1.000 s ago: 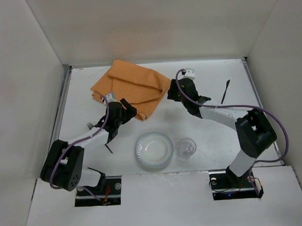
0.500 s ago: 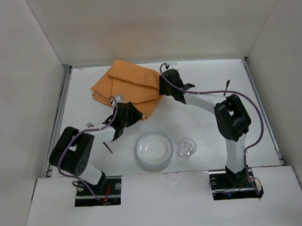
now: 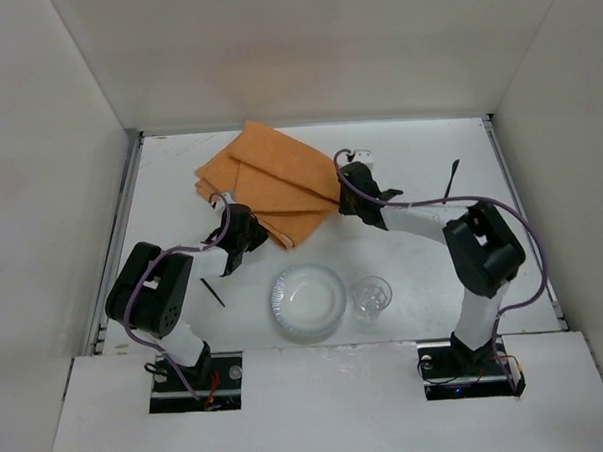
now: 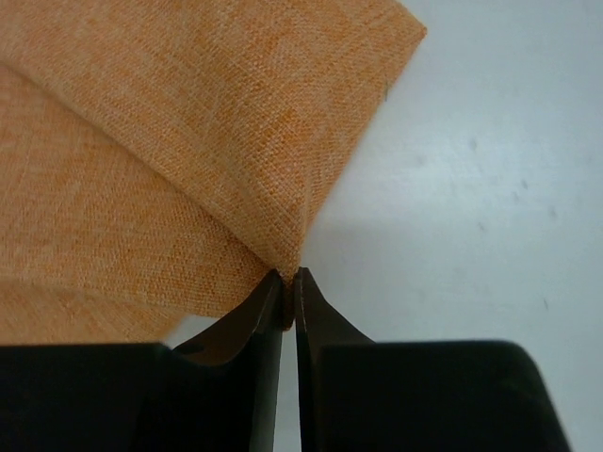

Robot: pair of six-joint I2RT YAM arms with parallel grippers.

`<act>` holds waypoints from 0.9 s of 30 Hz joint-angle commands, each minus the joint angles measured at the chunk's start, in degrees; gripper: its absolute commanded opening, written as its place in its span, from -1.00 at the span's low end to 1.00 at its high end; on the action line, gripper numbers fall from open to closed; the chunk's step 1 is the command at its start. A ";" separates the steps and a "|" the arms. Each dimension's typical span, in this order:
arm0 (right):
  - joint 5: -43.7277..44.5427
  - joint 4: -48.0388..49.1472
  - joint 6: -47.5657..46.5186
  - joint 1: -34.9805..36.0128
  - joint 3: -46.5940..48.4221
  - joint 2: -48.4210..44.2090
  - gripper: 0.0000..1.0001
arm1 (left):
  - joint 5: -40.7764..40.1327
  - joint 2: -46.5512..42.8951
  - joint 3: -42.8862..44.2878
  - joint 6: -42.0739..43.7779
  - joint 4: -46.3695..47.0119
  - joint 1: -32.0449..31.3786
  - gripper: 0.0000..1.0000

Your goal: Set the dinner table for one person

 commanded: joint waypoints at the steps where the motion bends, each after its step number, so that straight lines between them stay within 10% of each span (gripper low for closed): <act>1: 1.02 3.10 4.66 2.07 -9.06 -10.45 -0.73 | -3.85 -1.10 -1.96 0.54 0.60 2.20 -0.83; 5: 0.93 3.02 5.99 6.02 -15.41 -16.35 -0.61 | -4.38 -2.68 -3.36 0.28 -0.90 5.27 -0.83; 9: 2.68 2.49 4.24 8.05 -15.59 -17.76 -0.04 | -4.56 -5.84 -4.16 0.18 -1.51 5.19 -0.73; 14: 8.91 1.00 -1.56 10.16 -13.66 -19.35 0.33 | -5.08 -12.52 -5.12 2.11 -5.54 2.30 -0.29; 19: 13.05 -1.20 -5.61 11.48 -12.60 -18.39 0.50 | -5.18 -14.12 -3.90 4.84 -11.53 -1.92 0.10; 27: 13.50 -4.62 -11.67 12.09 -7.51 -13.20 0.55 | -1.84 -8.41 -2.23 3.97 -12.50 -6.14 0.17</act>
